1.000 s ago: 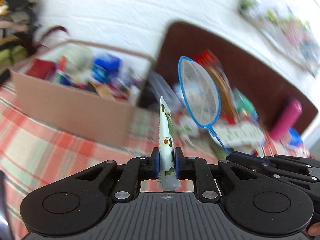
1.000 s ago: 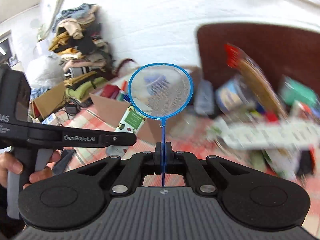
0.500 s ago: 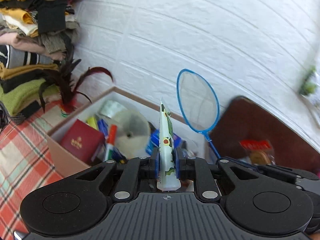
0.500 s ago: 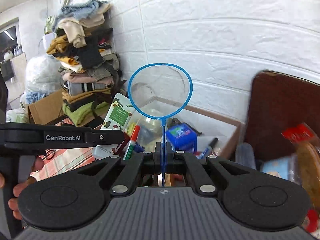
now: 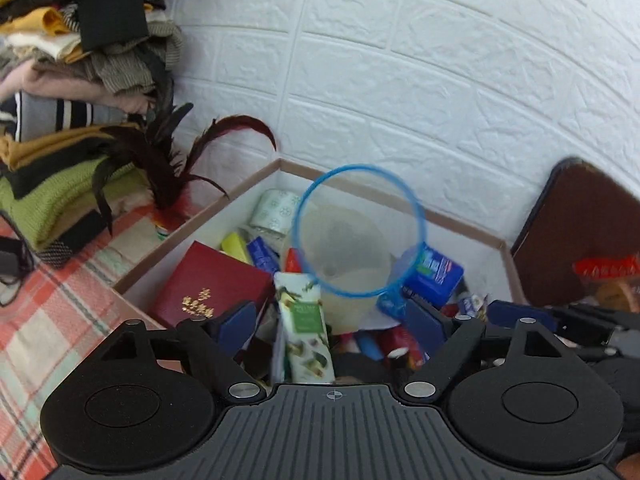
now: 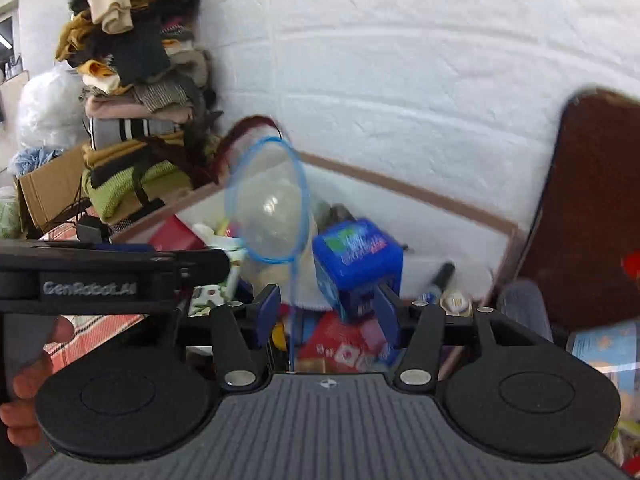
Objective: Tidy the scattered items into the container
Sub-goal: 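Open the left gripper to drop the tube while the right gripper releases the net into the box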
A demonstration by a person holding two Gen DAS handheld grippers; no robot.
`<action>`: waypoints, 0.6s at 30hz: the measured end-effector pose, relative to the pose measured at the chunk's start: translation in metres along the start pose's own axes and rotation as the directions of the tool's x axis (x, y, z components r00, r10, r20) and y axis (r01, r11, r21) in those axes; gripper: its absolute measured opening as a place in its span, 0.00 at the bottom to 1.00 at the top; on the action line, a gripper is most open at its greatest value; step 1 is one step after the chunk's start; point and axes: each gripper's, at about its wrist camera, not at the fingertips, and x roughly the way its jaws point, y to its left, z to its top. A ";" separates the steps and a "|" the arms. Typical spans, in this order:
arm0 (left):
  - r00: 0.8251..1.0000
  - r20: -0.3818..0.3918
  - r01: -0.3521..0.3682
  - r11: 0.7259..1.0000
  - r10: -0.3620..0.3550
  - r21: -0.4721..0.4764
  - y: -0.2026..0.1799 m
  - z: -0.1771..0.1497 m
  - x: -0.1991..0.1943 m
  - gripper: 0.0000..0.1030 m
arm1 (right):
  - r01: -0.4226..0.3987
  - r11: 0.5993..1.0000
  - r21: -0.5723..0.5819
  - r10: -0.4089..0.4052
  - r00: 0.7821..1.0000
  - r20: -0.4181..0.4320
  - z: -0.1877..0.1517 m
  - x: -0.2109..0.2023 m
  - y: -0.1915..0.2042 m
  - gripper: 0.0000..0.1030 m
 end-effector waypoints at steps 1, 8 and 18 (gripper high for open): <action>1.000 0.000 -0.007 1.000 0.007 0.007 0.001 -0.002 0.001 0.87 | 0.000 1.000 0.010 0.000 1.000 -0.005 -0.003 -0.001 -0.002 0.55; 1.000 -0.016 0.010 1.000 -0.010 0.006 -0.007 -0.011 -0.010 0.88 | -0.009 1.000 0.002 0.009 1.000 0.003 -0.013 -0.020 0.002 0.58; 0.999 0.012 0.037 0.998 -0.037 0.048 -0.041 -0.020 -0.057 0.89 | 0.024 1.000 -0.010 -0.024 0.997 0.080 -0.021 -0.073 0.005 0.78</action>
